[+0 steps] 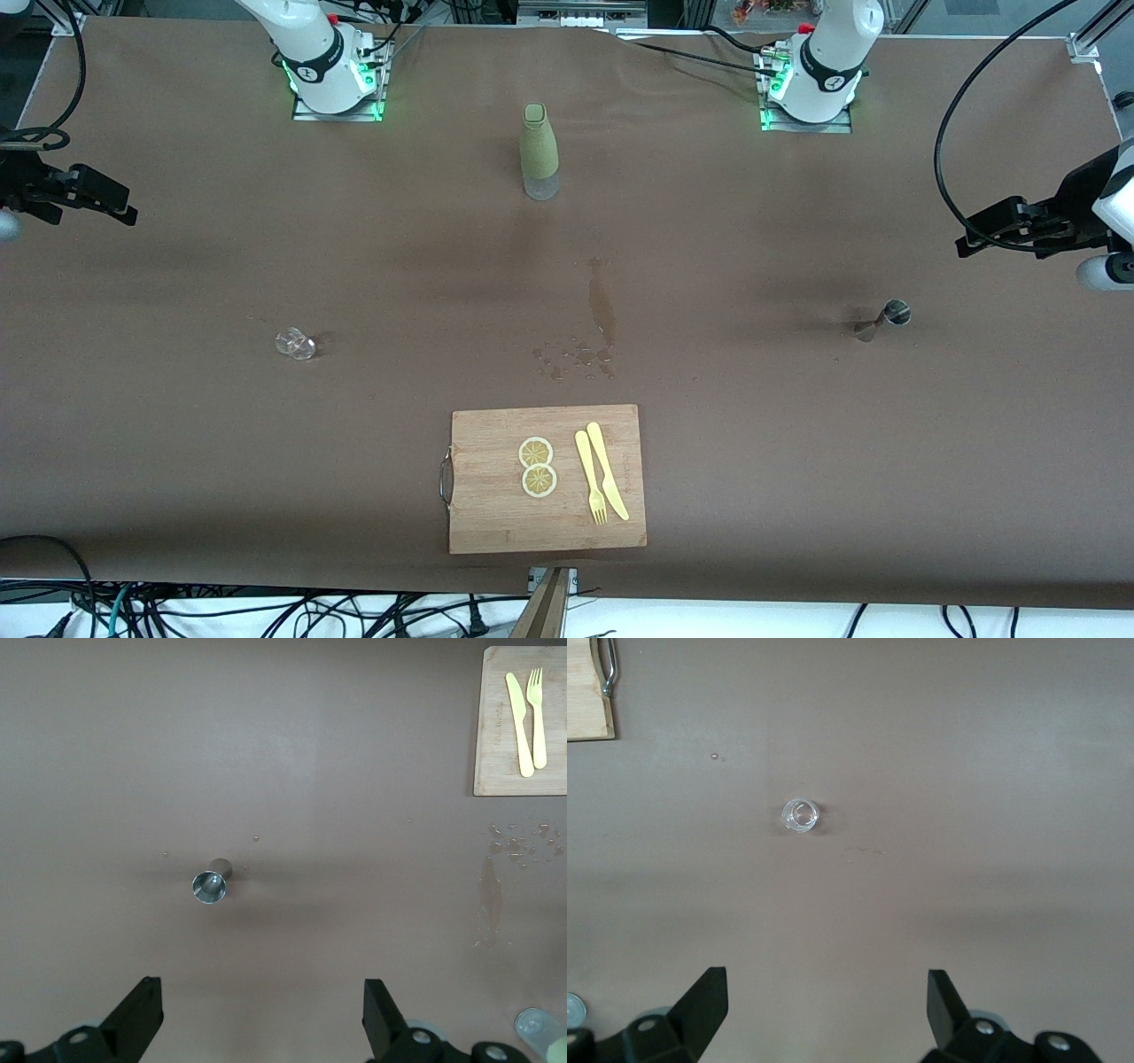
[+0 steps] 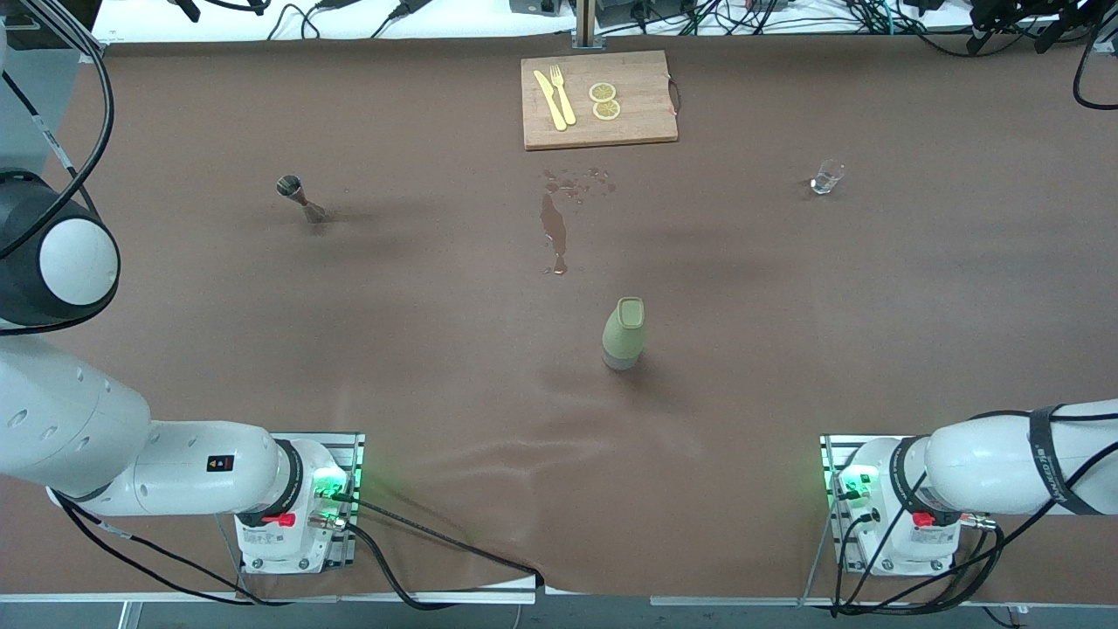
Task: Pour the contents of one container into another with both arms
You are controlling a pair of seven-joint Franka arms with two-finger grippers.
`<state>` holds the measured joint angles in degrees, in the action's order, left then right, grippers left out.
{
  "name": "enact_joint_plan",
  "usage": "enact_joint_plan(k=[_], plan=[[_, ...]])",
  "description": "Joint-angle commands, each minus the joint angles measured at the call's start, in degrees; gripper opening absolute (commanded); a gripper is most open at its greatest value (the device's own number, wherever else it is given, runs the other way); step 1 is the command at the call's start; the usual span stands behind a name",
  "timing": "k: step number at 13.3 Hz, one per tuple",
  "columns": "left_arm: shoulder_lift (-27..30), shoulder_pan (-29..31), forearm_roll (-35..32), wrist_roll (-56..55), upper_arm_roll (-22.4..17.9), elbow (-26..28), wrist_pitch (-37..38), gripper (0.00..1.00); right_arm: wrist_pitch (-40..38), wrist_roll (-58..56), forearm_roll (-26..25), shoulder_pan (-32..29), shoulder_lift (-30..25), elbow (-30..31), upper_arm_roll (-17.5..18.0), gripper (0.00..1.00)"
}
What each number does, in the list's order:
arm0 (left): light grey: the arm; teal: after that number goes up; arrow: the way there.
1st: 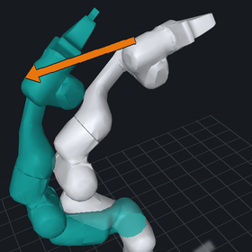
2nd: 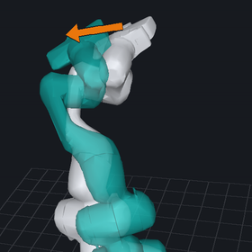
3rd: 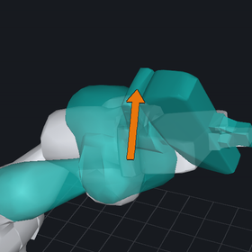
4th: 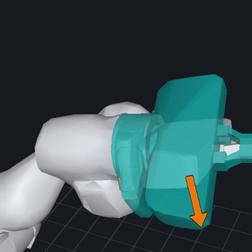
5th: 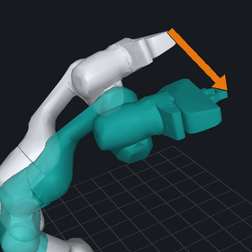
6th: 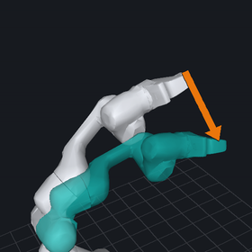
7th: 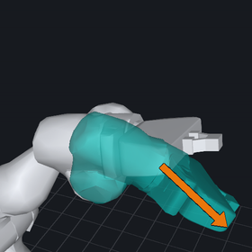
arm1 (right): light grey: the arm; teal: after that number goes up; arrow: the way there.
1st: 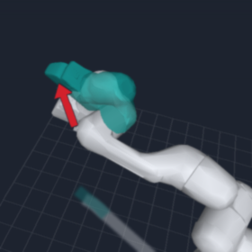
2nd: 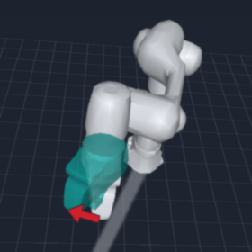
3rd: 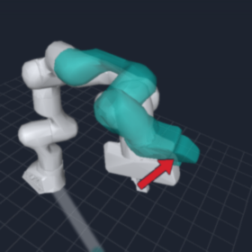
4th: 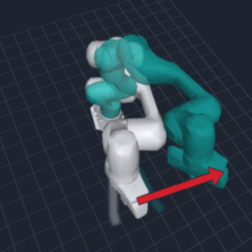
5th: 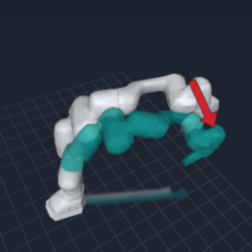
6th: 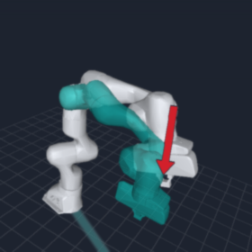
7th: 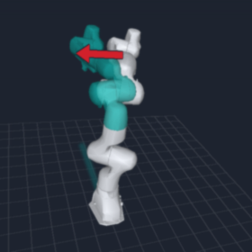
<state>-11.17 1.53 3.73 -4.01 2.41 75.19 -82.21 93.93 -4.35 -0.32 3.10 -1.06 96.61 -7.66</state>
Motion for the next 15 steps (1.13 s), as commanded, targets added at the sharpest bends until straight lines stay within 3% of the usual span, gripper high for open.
enact_joint_plan(k=[1,15], plan=[[-0.52,0.23,-1.36,-0.12,0.40,-1.10,-0.05,1.00,-1.20,0.22,0.05,0.15,0.53,-1.34,0.02,1.00],[-0.61,0.32,-1.71,-0.03,0.31,-1.36,-0.05,1.00,-1.11,-2.04,0.14,0.68,3.69,-1.34,-0.07,1.00]])
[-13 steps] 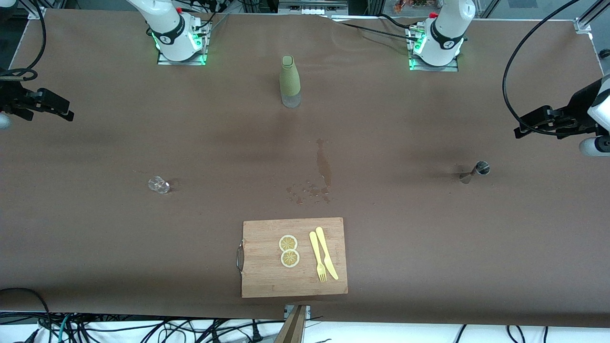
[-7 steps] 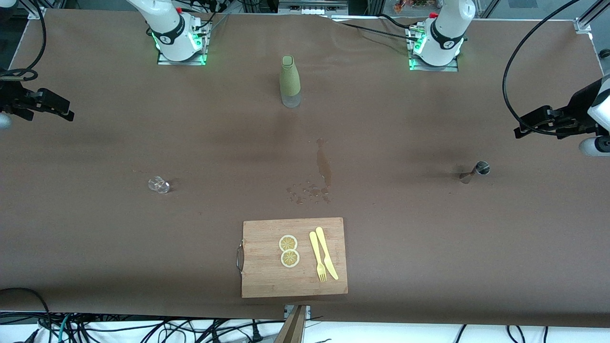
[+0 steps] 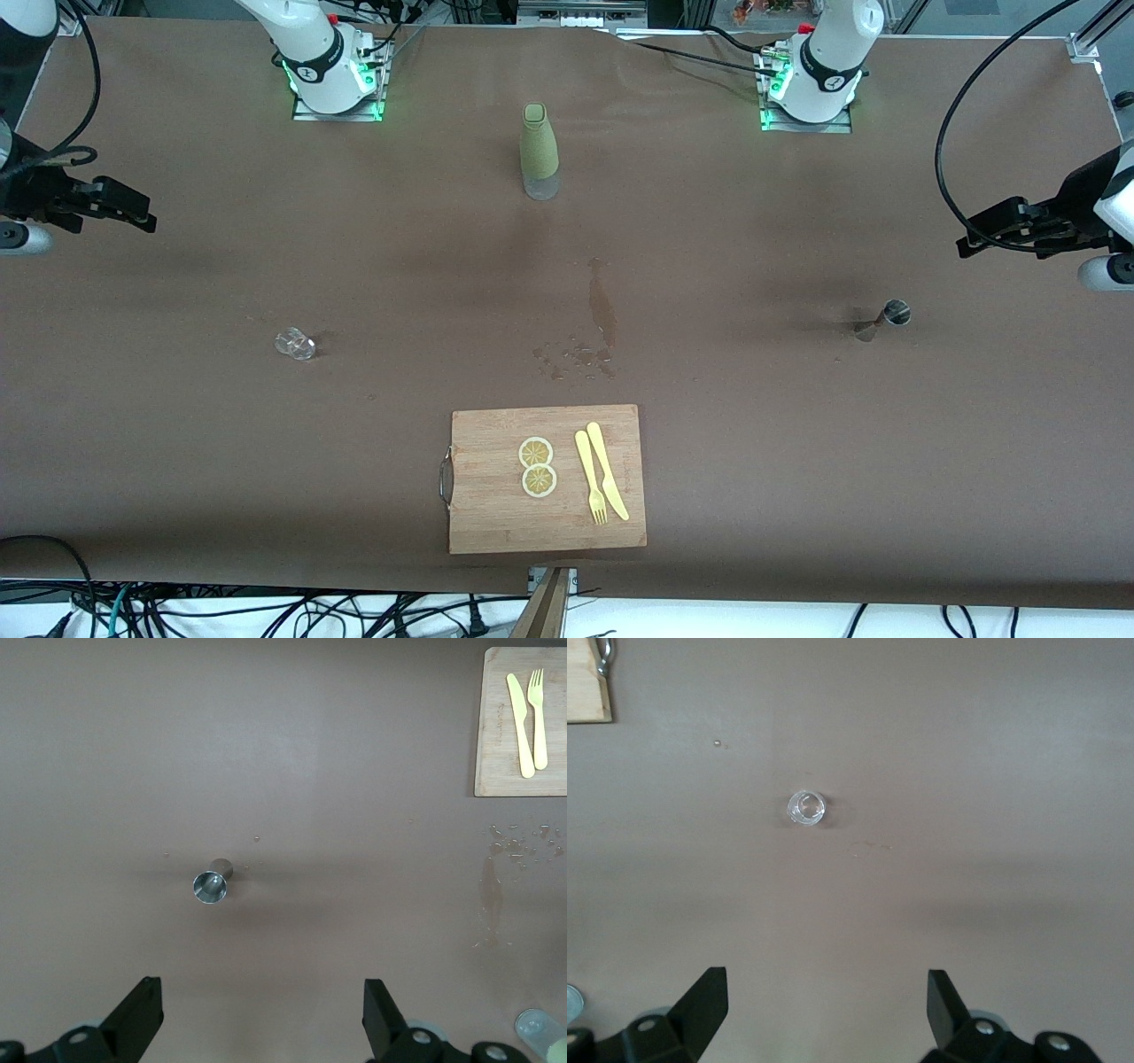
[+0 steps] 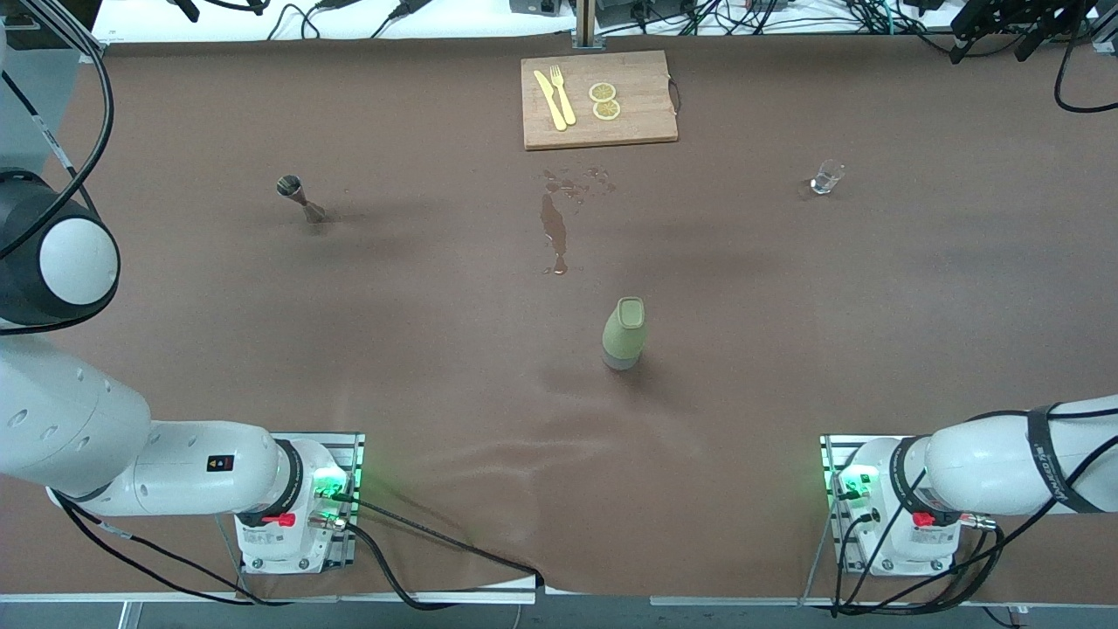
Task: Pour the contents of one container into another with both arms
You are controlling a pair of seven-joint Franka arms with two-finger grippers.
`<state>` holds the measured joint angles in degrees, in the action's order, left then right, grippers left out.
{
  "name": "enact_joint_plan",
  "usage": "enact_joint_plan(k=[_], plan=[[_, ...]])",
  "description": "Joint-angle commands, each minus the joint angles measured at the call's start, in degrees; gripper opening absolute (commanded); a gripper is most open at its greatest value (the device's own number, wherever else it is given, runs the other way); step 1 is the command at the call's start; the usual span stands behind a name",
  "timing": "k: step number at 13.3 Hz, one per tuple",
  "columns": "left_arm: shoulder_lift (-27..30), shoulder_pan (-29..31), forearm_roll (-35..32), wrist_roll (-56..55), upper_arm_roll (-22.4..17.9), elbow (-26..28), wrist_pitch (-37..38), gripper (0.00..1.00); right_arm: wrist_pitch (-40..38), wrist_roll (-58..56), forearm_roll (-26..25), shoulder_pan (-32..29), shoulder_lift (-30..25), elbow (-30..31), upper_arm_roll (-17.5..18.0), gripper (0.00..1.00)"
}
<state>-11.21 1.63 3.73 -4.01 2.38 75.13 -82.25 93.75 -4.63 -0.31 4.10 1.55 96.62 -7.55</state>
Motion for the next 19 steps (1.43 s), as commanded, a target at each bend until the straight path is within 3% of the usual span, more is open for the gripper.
enact_joint_plan(k=[1,5,10,14,19], plan=[[-0.57,0.22,-1.45,-0.03,0.35,-1.30,-0.02,1.00,-0.94,-4.40,0.23,-0.58,1.17,-1.35,-0.36,1.00],[-0.83,0.30,-1.45,-0.03,-0.09,-1.04,0.16,1.00,-0.94,-15.20,4.25,-2.43,3.28,-1.35,-2.81,1.00],[-1.01,0.48,-1.54,1.01,-4.48,0.71,0.77,1.00,-1.03,-29.10,8.65,-4.71,5.04,-1.08,-4.58,1.00],[-3.20,1.44,-1.53,13.65,-8.52,0.98,3.23,1.00,-1.03,-41.91,14.37,-7.44,7.76,-0.91,-4.58,1.00],[-10.76,10.32,4.34,34.48,-12.38,1.16,5.43,1.00,-0.94,-63.71,22.53,-12.53,13.99,-0.99,-4.58,1.00]])
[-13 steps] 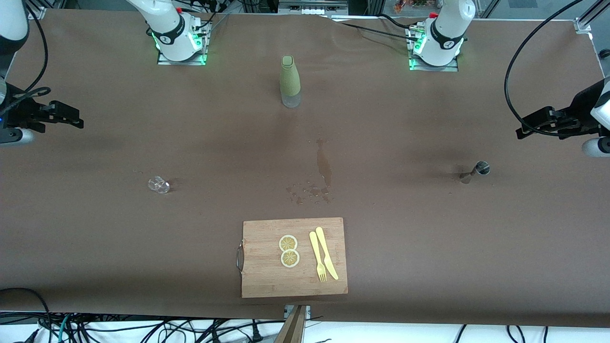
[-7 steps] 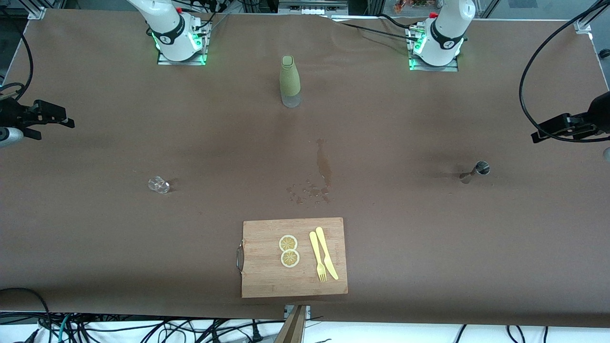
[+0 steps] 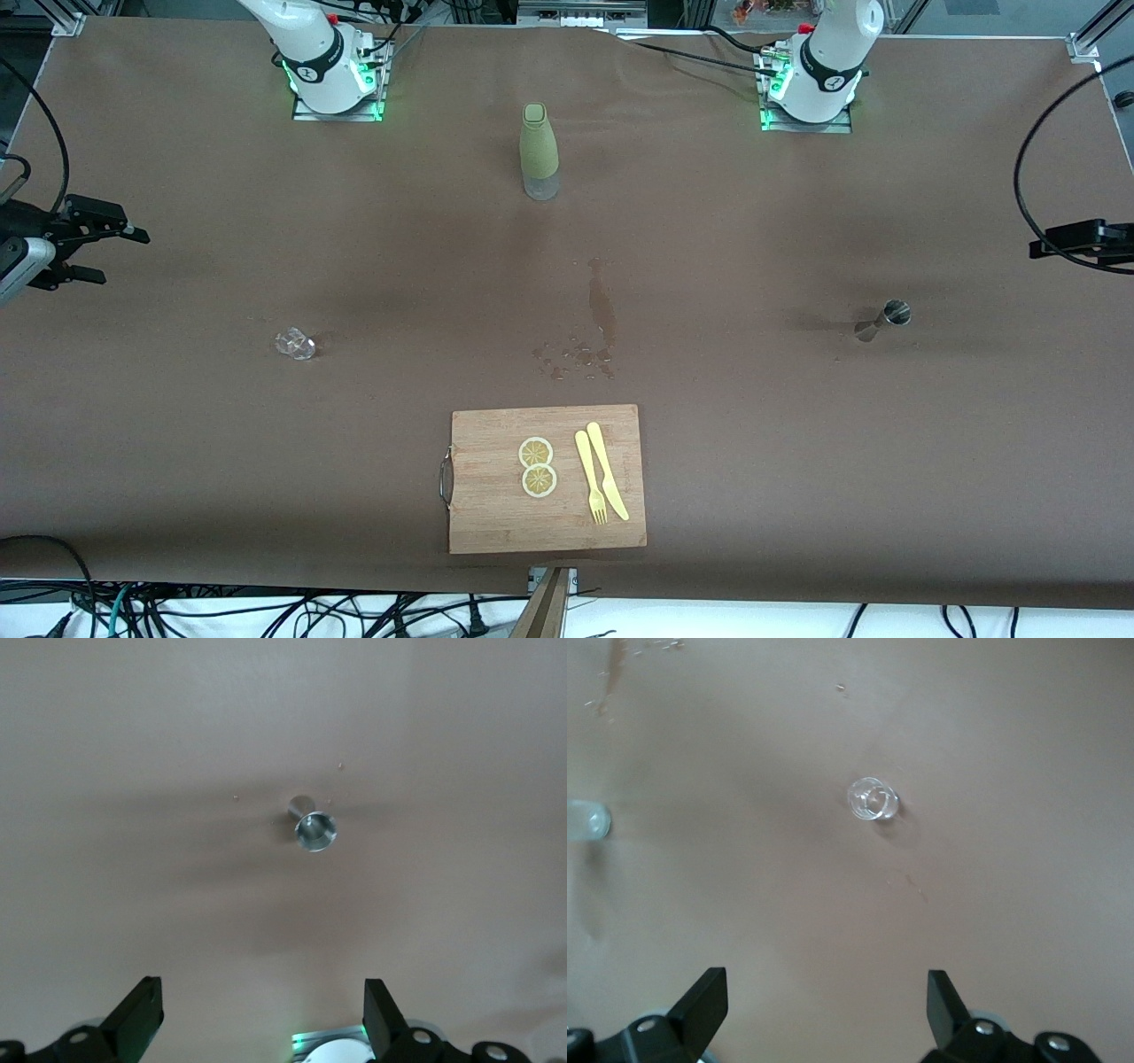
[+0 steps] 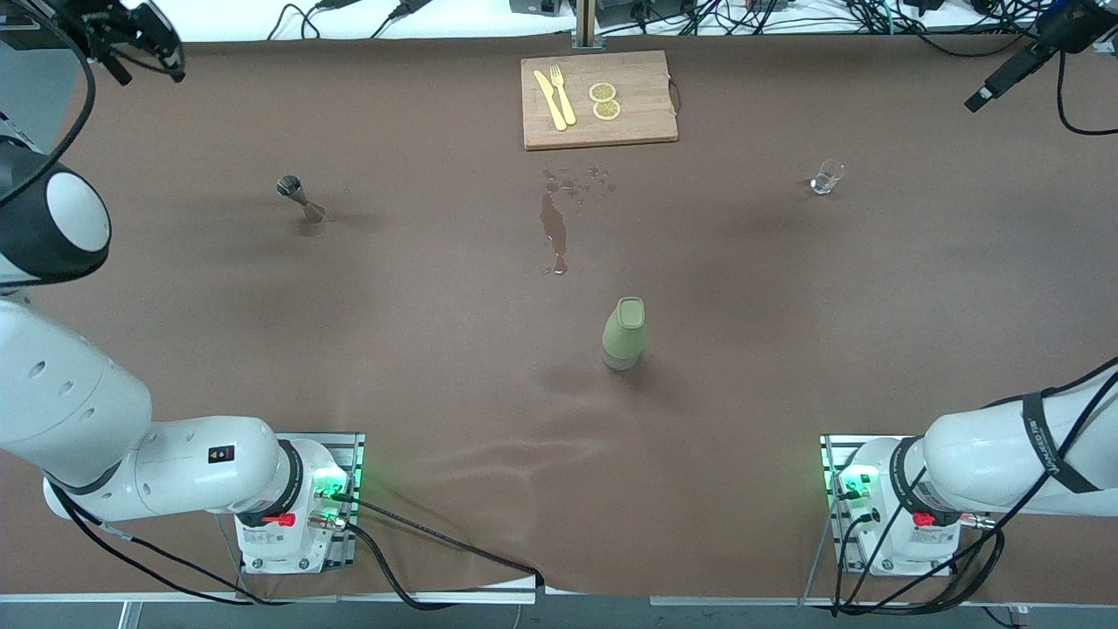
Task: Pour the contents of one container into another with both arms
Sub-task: 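Reach the right gripper to the glass cup while the left gripper reaches the jigger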
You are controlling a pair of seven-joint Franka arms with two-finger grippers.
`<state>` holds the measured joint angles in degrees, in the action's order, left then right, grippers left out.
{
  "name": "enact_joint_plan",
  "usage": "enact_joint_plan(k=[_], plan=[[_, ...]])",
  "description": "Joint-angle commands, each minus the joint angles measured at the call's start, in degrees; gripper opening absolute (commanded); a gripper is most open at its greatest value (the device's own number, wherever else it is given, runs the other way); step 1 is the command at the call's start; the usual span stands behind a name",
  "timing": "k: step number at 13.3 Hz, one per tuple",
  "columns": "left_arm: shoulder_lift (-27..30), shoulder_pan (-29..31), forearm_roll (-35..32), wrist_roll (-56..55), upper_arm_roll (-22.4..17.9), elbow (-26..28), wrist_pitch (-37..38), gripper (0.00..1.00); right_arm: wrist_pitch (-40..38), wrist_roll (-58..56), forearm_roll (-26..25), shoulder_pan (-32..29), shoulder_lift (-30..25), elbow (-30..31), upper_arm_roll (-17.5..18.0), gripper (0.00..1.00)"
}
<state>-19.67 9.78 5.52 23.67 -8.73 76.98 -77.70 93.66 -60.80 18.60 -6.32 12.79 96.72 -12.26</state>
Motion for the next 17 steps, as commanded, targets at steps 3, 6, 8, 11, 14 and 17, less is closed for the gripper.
enact_joint_plan(k=[3,6,8,11,14,17], plan=[[-5.98,4.62,9.20,19.34,-4.88,-0.60,1.23,1.00,-0.32,-19.84,9.50,-5.26,7.76,-1.45,0.13,1.00],[-13.87,6.21,23.08,40.24,-11.29,0.53,1.32,1.00,-0.23,-35.29,17.06,-7.47,13.82,-1.62,0.13,1.00],[-18.89,8.05,30.13,53.79,-12.62,0.62,1.32,1.00,-0.15,-46.89,21.81,-8.35,18.48,-3.55,0.13,1.00],[-23.56,9.81,38.66,71.63,-12.63,1.50,3.16,1.00,-0.23,-62.55,28.57,-8.79,25.77,-6.10,0.22,1.00],[-29.18,11.39,47.62,90.88,-12.63,1.50,4.21,1.00,-0.23,-71.72,35.61,-8.71,32.19,-8.20,0.48,1.00],[-36.99,12.10,59.12,107.50,-12.63,1.42,6.41,1.00,-0.23,-76.29,40.89,-8.62,36.95,-9.36,2.06,1.00]])
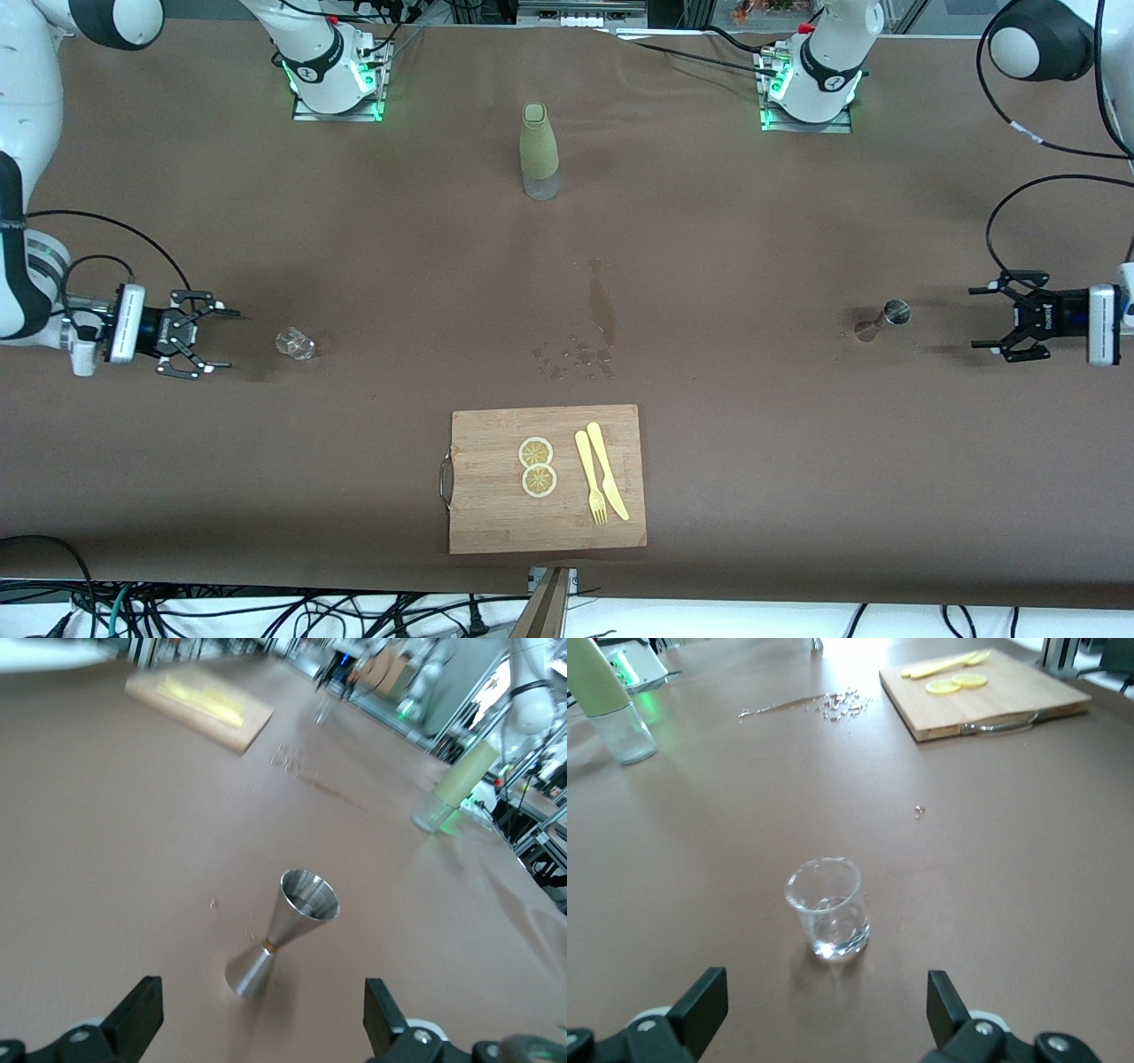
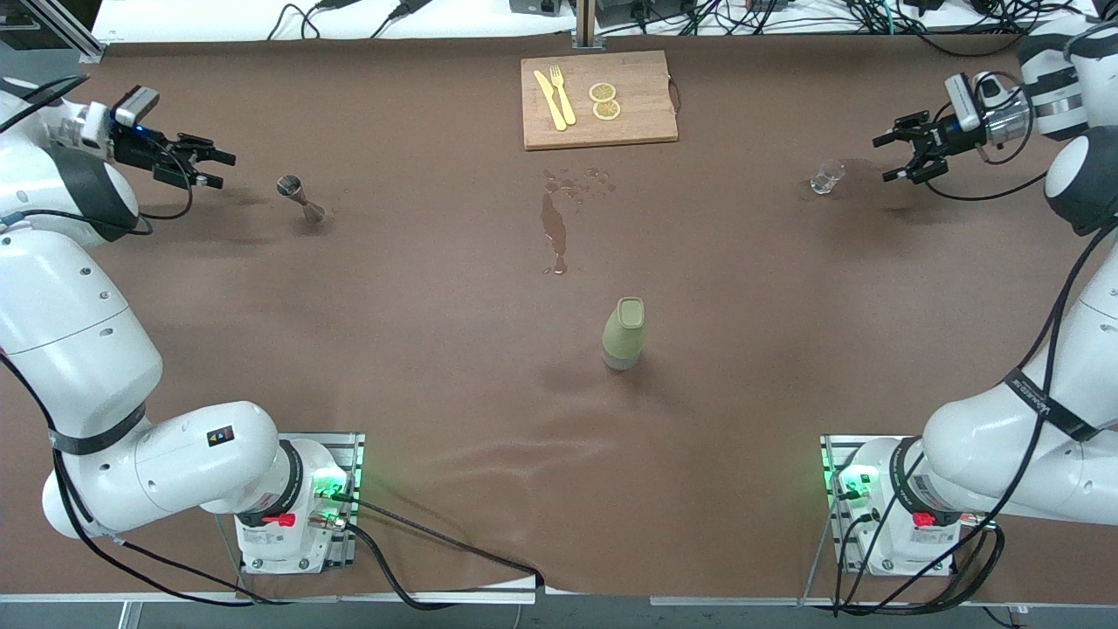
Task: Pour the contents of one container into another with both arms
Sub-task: 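Reach the right gripper to the glass cup while the left gripper reaches the jigger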
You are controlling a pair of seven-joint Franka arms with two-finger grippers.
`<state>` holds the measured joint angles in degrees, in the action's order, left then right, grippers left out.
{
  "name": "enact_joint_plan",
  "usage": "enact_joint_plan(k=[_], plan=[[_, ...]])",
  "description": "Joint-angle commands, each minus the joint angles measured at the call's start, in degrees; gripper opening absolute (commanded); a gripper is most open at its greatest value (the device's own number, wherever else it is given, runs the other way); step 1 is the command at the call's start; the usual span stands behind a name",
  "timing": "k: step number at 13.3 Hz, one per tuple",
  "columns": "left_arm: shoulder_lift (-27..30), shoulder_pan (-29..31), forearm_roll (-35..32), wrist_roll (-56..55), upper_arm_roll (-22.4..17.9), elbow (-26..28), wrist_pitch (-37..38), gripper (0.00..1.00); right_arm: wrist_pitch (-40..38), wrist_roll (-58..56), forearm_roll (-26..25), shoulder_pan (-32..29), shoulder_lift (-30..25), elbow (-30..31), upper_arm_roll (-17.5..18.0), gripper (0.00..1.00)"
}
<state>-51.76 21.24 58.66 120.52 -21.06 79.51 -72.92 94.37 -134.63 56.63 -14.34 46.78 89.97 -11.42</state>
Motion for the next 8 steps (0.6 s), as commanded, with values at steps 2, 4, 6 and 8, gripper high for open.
enact_joint_plan(k=[2,4,6,8], plan=[[-8.26,0.64,11.19,20.50,-0.21,-1.02,2.69,1.00,-1.12,-3.88,4.63,-0.51,4.98,-2.60,2.71,1.00],[-9.67,0.55,12.71,25.98,0.05,-1.02,3.39,1.00,-1.38,-6.51,4.81,-0.51,6.74,-2.60,4.56,1.00],[-10.38,0.12,12.71,28.79,0.14,-1.02,5.67,1.00,-1.47,-7.48,4.90,-0.42,7.62,-2.60,5.61,1.00],[-11.34,-0.15,12.71,31.69,1.10,-1.02,6.56,1.00,-1.65,-7.93,4.90,-0.42,8.24,-2.52,6.15,1.00]])
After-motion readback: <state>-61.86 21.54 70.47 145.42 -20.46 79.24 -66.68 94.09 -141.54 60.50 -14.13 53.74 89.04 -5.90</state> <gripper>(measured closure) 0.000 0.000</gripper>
